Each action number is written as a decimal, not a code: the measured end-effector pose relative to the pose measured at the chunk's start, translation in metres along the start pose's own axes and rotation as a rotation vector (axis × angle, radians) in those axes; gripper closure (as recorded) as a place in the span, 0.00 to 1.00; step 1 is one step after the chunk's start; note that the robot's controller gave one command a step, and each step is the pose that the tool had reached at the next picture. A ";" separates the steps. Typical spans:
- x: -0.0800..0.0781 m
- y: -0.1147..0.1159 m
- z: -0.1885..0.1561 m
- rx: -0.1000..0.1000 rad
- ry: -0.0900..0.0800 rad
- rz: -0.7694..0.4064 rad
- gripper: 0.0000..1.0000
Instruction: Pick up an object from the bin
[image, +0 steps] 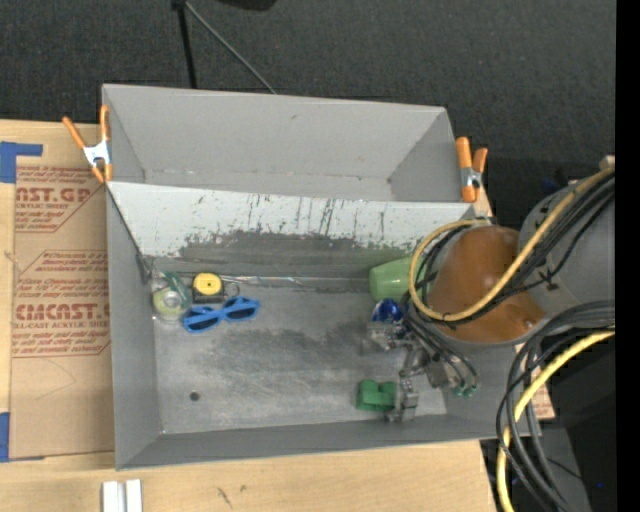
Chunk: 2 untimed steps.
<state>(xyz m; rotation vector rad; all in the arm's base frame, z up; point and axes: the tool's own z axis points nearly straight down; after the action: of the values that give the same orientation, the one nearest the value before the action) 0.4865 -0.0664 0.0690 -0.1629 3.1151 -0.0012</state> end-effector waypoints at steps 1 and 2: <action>0.000 0.000 0.000 0.000 -0.001 0.001 0.00; 0.000 0.000 0.000 0.000 0.000 0.001 1.00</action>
Offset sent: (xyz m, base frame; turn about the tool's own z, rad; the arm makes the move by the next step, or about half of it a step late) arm 0.0000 0.0000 0.0000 0.0000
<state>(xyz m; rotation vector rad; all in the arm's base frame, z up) 0.4865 -0.0661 0.0690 -0.1619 3.1153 -0.0013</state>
